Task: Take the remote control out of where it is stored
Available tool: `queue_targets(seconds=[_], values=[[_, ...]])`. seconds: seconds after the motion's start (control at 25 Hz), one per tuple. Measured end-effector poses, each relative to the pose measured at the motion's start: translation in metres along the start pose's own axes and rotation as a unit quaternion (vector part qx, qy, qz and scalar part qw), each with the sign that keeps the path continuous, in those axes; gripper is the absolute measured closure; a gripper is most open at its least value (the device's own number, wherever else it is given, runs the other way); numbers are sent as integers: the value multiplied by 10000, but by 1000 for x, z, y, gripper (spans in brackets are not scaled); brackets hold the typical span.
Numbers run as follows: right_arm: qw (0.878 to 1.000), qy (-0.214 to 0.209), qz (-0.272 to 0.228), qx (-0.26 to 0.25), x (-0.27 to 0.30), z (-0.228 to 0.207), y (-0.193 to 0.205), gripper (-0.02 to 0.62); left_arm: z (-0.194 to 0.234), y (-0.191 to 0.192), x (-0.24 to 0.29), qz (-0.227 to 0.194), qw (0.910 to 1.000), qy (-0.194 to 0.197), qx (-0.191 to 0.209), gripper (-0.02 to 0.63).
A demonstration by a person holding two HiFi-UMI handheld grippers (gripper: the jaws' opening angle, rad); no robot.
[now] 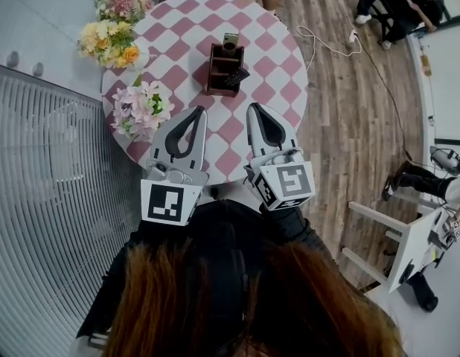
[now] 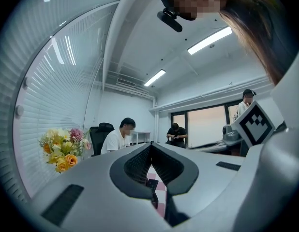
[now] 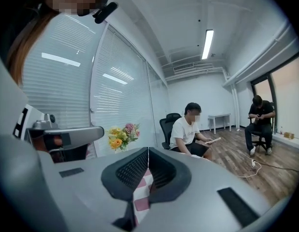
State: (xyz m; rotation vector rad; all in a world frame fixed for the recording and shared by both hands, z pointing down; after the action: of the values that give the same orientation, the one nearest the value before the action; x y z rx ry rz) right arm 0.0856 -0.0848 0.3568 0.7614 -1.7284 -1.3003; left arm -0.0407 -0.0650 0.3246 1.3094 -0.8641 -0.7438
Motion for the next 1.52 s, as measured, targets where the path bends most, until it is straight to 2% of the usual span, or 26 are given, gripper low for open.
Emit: queue_targets(seconds=[0.4,0.6,0.76,1.04,1.36,1.52], values=[[9946,734,473,569,59,-38,59,580,1,2,-4,81,9999,75,60,597],[9832,1173,689,1218,89,-61,91,580,6,1,-10,103,9999,0,93,597],[9757,1580,738,1329,107,-74,115,579,10,3,-14,108,9998,-45,135,597],[9653,1762,914,1697,128,-73,143,574,11,7,-19,173,9997,-104,118,597],[9559,1883,1072,1984,148,-73,150,394,16,9,-24,211,9995,-211,102,597],[9516,1950,1201,2051,157,-72,154,371,17,9,-25,208,9995,-213,102,597]])
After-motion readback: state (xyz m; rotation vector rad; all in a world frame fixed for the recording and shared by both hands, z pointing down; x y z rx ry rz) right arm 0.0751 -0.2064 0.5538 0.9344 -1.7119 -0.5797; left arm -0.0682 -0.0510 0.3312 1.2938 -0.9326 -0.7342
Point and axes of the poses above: the fingertips, and each gripper's own axes: x forward along the fingers, z to its left, y out of its underside, the point moved 3 cm from there along -x, backward along the fingers, and after that the axes turned 3 degrees about z, right-handed, at the moved point
